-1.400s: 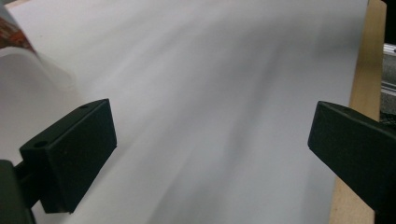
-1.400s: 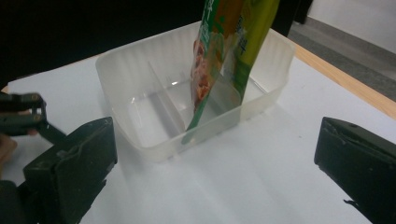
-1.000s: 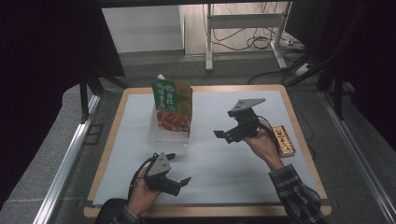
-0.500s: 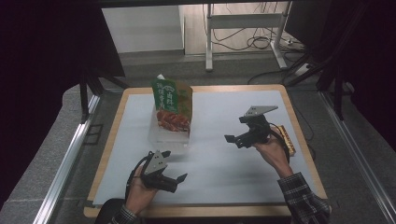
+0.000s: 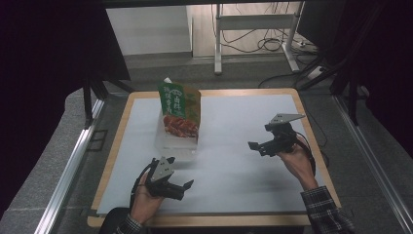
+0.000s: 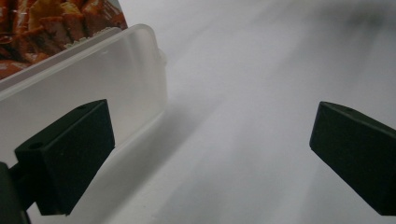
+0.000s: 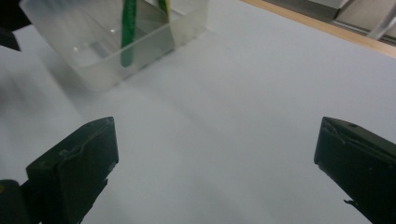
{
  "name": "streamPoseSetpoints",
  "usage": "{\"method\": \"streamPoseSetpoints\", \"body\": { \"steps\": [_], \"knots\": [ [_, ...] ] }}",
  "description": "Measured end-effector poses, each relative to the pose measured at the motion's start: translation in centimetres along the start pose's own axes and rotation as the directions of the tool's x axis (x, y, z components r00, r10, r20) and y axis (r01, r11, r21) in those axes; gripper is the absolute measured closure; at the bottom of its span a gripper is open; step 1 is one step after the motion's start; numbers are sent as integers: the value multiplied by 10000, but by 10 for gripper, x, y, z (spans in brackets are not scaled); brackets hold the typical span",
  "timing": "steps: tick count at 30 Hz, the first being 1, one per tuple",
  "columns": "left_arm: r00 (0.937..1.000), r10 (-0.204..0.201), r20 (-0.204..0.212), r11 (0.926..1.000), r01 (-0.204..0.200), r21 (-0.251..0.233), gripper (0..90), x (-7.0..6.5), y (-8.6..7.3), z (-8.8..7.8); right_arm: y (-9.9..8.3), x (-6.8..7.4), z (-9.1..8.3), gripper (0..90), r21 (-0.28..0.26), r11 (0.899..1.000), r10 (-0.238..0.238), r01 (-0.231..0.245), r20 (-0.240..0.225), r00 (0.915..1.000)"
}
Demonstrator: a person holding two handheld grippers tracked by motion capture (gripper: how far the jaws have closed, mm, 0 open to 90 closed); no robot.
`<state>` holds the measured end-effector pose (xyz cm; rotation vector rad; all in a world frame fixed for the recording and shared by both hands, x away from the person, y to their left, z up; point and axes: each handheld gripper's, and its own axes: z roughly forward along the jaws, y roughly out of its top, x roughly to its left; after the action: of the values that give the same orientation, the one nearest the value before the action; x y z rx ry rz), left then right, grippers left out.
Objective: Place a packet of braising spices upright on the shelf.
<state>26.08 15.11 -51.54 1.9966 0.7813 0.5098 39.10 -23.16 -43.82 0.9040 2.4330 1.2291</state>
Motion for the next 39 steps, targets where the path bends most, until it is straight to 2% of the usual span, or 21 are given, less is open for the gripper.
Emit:
{"method": "streamPoseSetpoints", "body": {
  "steps": [3, 6, 9, 14, 20, 24, 27, 31, 32, 34, 39],
  "knots": [
    [9999, -67, -129, 10000, 67, 9, 0, 1, 0, 0, -4, -3, -2, 0, 153, 9999, 59, -65, 351, 9994],
    [9997, -99, -234, 9999, 99, 17, 0, 1, 0, -1, -8, -7, -3, 0, 566, 9983, 88, -129, 722, 9974],
    [9997, -86, -230, 10000, 87, 43, 0, 1, -1, 0, -12, -11, -4, 0, 726, 9970, 194, -254, 823, 9964],
    [9999, 13, -159, 9999, -11, 105, 0, -1, -1, 1, -18, -20, -7, 1, 777, 9942, 656, -737, 1015, 9927],
    [9999, 73, -69, 9999, -72, 86, 0, -2, -1, 1, -25, -32, -11, 1, 1197, 9870, 899, -1076, 1443, 9854],
    [9999, 102, -41, 9999, -102, 71, 0, -2, -1, 1, -32, -41, -12, 6, 1586, 9797, 875, -1227, 2125, 9732],
    [9999, 118, -29, 9999, -118, 67, 0, -2, -1, 1, -37, -49, -14, 73, 1726, 9716, 1178, -1617, 2397, 9637],
    [9999, 152, -12, 9999, -152, 54, 0, -2, -1, 1, -44, -59, -18, 128, 1960, 9615, 1327, -1927, 2827, 9500],
    [9999, 148, -11, 9999, -148, 51, 0, -2, -1, 1, -45, -61, -18, 137, 2000, 9600, 1339, -1958, 2864, 9487],
    [9999, 144, -6, 9999, -144, 53, 0, -2, -1, 1, -47, -65, -18, 144, 2118, 9532, 1414, -2156, 3179, 9375],
    [9998, 179, -3, 9998, -179, 87, 1, -3, 0, 2, -54, -76, -16, 144, 2384, 9349, 1641, -2630, 3667, 9157]
  ]
}}
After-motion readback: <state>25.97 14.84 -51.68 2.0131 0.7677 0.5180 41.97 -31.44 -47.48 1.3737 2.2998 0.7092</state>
